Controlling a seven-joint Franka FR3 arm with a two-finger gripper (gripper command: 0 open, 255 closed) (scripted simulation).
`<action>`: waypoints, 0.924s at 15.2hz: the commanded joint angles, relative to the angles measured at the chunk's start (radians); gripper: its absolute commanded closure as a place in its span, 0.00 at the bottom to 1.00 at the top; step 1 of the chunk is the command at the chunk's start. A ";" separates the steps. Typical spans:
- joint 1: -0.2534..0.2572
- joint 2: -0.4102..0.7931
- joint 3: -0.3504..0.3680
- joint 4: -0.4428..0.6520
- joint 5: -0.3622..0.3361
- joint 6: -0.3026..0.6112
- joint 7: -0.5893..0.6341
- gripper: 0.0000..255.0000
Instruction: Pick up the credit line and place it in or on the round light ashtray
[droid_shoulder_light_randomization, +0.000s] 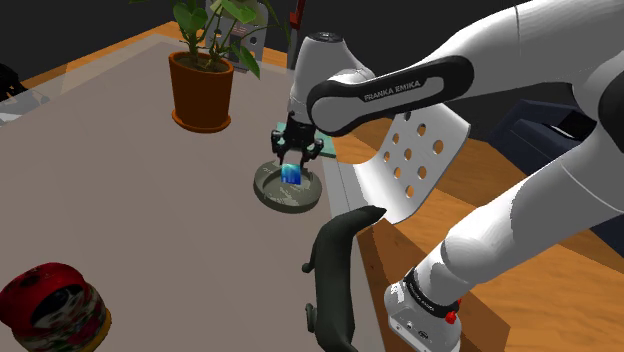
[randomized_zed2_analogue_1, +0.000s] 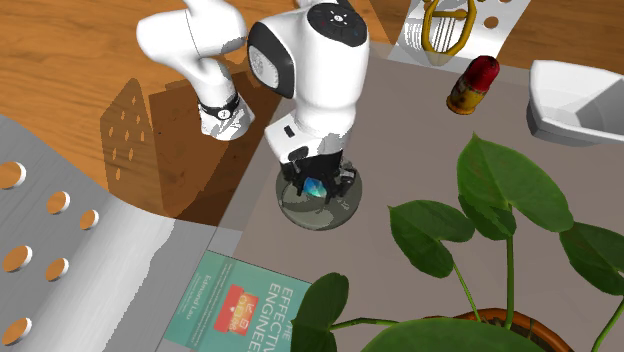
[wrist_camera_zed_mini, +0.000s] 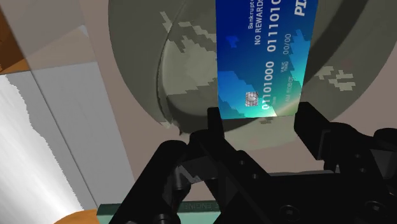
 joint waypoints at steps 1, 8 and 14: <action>-0.002 0.012 0.002 -0.019 -0.008 0.030 0.008 1.00; -0.005 0.035 0.006 -0.035 -0.024 0.067 0.022 1.00; -0.006 0.034 0.005 -0.037 -0.023 0.067 0.021 0.00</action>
